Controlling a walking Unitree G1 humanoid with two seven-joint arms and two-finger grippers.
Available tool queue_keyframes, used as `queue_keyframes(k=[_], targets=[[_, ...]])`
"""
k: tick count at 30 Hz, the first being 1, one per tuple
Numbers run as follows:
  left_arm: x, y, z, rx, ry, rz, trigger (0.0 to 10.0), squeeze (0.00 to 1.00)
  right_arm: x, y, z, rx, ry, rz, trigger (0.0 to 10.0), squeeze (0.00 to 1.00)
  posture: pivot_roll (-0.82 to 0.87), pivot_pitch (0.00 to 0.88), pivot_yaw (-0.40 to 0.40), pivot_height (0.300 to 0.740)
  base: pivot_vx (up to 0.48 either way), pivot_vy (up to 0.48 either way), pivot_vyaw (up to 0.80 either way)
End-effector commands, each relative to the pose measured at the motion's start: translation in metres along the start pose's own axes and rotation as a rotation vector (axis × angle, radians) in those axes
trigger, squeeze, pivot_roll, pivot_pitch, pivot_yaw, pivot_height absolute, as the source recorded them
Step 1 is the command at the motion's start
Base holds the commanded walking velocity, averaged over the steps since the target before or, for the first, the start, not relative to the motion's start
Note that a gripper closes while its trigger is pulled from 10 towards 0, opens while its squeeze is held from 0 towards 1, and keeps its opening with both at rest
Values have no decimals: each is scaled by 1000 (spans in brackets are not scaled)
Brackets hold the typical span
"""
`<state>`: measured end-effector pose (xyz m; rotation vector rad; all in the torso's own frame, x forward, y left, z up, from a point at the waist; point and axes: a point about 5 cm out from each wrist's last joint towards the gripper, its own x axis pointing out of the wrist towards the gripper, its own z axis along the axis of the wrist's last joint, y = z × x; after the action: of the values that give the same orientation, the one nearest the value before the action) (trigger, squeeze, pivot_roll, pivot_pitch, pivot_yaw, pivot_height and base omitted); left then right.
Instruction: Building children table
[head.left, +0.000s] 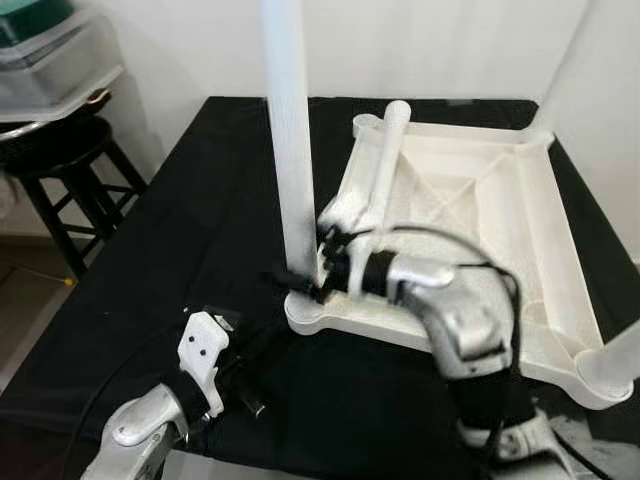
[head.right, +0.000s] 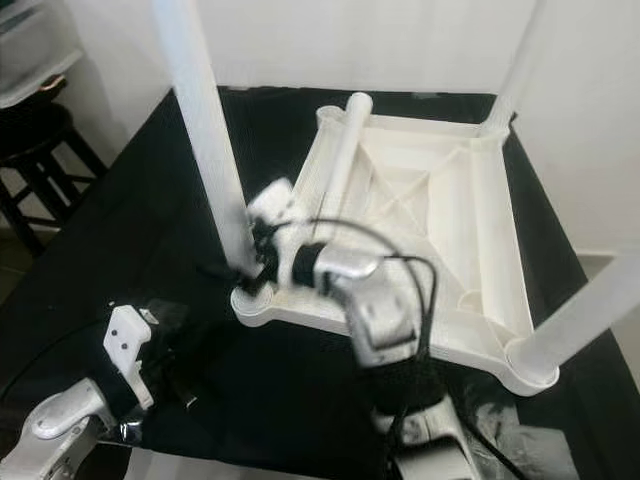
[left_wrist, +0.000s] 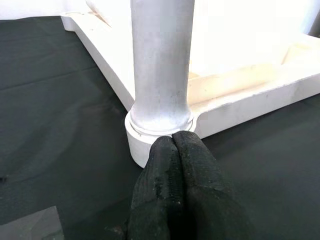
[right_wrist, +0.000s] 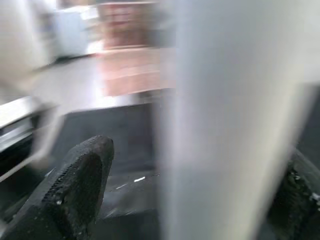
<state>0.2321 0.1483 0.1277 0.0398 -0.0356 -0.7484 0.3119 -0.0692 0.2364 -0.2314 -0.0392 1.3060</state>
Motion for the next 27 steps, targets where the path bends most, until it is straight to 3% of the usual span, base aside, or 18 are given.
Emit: queue_keyframes(k=[1,7,8,10,11,21,23,25,26,27], targets=[[-2,-1,-5,-8,19,1,10000,0,4,0,-3,-7,26,161,10000,0,12,150,21,740,0,0,0],[-2,-2,-6,-8,18,-1,10000,0,14,-10,-2,2,54,266,10000,0,14,153,15,740,0,0,0],[-2,-3,-5,-9,18,-2,10000,0,19,-11,-2,16,55,289,6980,0,19,156,15,740,0,0,0],[-2,-3,-5,-9,18,-2,10000,0,21,-12,-1,25,56,302,6980,0,19,156,15,740,0,0,0],[-2,-4,-5,-9,18,-2,10000,0,24,-14,-2,33,61,308,0,0,21,157,11,740,0,0,0],[-1,-5,-5,-10,15,-1,10000,0,27,-18,-8,43,90,329,0,0,14,166,3,740,0,0,0],[-2,-6,-4,-13,12,-1,10000,0,35,-22,-24,58,140,98,0,0,12,167,-2,740,0,0,0],[-2,-6,-4,-13,12,-1,10000,0,35,-22,-24,58,140,98,0,0,12,167,-2,740,0,0,0],[-3,-5,-4,-13,10,1,10000,0,48,-15,-48,171,185,-250,0,0,7,176,-2,740,0,0,0],[-3,-5,-4,-13,10,1,10000,0,48,-15,-48,171,185,-250,0,0,7,176,-2,740,0,0,0]])
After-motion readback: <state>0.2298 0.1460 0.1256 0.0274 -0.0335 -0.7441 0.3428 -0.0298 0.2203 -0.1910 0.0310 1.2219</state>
